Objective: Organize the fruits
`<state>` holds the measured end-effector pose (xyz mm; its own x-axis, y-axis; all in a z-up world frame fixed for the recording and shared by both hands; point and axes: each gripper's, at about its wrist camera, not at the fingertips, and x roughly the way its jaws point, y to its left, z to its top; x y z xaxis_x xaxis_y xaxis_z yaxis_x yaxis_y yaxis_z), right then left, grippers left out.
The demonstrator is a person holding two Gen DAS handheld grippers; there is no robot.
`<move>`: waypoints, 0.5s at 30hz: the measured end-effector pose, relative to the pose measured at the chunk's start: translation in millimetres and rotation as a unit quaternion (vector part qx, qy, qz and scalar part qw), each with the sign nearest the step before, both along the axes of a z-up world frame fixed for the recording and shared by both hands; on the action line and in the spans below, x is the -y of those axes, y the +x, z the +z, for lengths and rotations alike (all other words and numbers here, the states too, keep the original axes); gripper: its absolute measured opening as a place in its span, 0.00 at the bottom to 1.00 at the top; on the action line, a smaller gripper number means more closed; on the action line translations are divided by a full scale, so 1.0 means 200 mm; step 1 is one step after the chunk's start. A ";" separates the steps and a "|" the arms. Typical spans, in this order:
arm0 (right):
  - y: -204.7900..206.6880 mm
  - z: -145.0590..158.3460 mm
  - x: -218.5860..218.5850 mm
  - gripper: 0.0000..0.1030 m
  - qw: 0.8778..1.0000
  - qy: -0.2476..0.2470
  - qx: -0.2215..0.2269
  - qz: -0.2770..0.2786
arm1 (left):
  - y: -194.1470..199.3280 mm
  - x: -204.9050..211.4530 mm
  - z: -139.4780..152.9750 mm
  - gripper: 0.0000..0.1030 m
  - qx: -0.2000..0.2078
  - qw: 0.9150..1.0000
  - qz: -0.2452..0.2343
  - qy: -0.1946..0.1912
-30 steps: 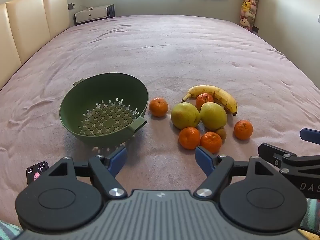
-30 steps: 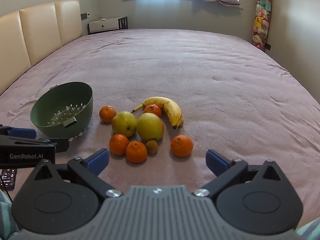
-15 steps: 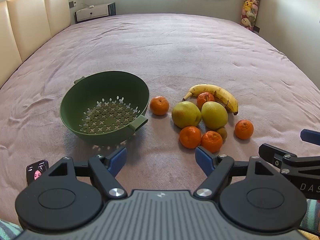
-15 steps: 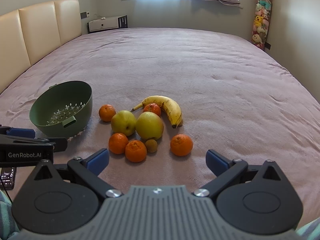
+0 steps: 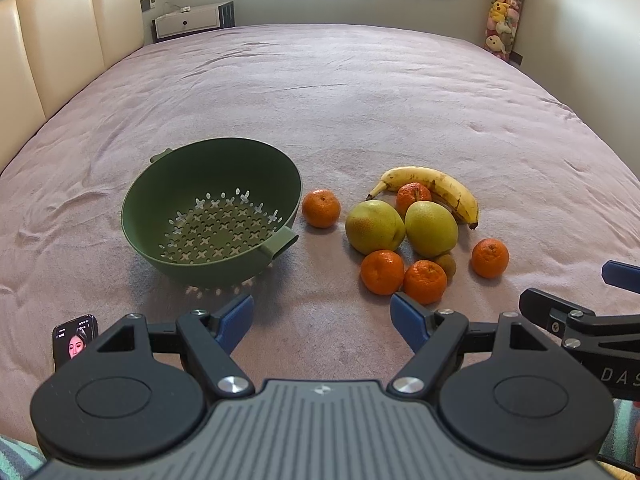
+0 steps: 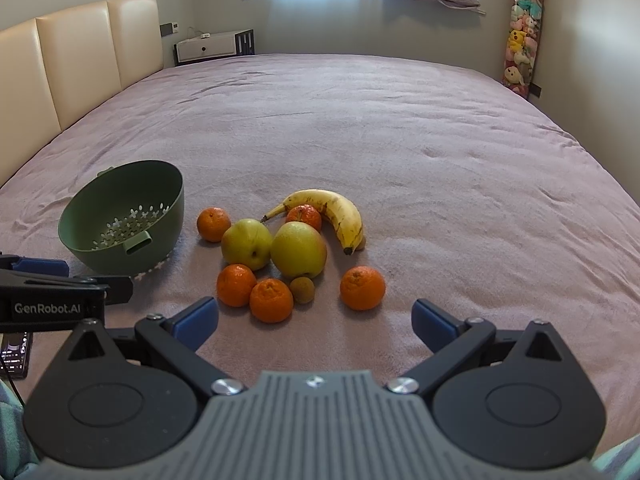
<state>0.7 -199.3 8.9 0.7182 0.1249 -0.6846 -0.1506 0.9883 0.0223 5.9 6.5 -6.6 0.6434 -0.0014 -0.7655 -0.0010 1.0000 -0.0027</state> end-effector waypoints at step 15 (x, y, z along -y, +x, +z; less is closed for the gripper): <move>0.01 -0.01 0.01 0.96 1.000 0.003 -0.007 -0.004 | 0.00 0.00 0.00 0.88 0.000 1.000 0.000 0.000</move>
<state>2.8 -200.6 7.1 0.7100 0.1236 -0.6932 -0.1429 0.9893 0.0301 6.1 6.8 -6.4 0.6431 -0.0019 -0.7658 -0.0009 1.0000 -0.0032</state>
